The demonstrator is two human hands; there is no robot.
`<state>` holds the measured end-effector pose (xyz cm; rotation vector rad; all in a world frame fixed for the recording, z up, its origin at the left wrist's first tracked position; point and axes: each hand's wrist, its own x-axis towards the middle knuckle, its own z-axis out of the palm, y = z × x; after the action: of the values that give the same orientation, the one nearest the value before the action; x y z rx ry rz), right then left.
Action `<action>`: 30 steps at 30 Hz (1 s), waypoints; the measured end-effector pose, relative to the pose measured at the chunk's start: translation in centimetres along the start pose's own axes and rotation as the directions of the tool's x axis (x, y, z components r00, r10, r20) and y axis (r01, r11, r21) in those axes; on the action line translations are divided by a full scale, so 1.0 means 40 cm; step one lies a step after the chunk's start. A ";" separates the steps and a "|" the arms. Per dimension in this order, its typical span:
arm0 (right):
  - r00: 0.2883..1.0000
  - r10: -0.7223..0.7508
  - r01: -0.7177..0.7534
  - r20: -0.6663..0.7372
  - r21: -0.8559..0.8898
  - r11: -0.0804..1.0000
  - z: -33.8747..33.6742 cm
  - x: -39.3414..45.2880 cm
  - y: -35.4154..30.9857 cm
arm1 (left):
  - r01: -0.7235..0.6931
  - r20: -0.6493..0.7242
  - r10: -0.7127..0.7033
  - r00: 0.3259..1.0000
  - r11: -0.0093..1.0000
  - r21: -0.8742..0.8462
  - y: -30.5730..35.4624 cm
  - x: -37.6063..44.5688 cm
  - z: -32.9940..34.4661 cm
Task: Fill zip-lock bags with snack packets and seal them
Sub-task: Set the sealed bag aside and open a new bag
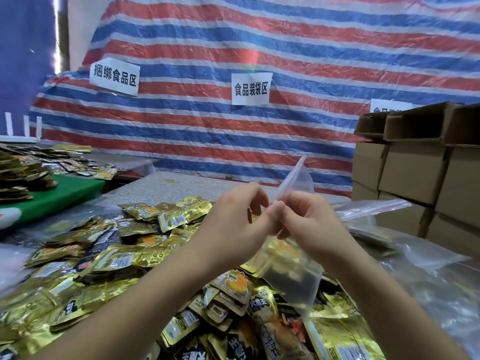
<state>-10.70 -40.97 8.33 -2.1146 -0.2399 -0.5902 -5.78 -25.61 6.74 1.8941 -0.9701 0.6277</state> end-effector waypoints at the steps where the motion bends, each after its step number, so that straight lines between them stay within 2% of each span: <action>1: 1.000 -0.031 0.031 0.005 -0.039 0.999 -0.001 -0.002 -0.004 | 0.005 0.034 -0.004 0.999 0.999 -0.036 0.002 0.001 -0.005; 7: 0.990 -0.141 0.137 -0.012 -0.161 0.977 0.001 -0.013 -0.022 | 0.027 0.105 -0.018 0.994 0.995 -0.091 0.005 0.002 -0.023; 13: 0.994 -0.073 0.067 0.080 0.077 0.995 -0.022 -0.018 -0.047 | -0.024 0.165 0.039 0.986 0.996 -0.091 0.013 0.003 -0.044; 18: 0.988 -0.085 0.068 0.126 0.136 0.988 -0.053 -0.029 -0.077 | -0.130 0.186 0.134 0.973 0.991 -0.036 0.029 0.003 -0.060; 21: 0.986 -0.110 0.101 0.122 0.082 0.992 -0.060 -0.036 -0.089 | -0.160 0.166 0.156 0.974 0.987 0.015 0.043 0.003 -0.071; 24: 0.987 -0.155 0.160 0.044 -0.113 0.981 -0.055 -0.034 -0.091 | -0.194 0.088 0.183 0.979 0.971 0.142 0.049 0.001 -0.070; 26: 0.986 -0.162 0.165 0.034 -0.183 0.969 -0.050 -0.034 -0.094 | -0.203 0.091 0.191 0.977 0.968 0.148 0.051 -0.002 -0.070; 30: 0.982 -0.110 0.121 0.155 -0.061 0.991 -0.058 -0.040 -0.096 | -0.201 0.198 0.177 0.964 0.973 0.112 0.041 0.000 -0.074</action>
<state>-14.30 -40.57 11.45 -2.2272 -0.4353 -0.5121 -7.27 -23.48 8.94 2.0192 -1.2700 0.6462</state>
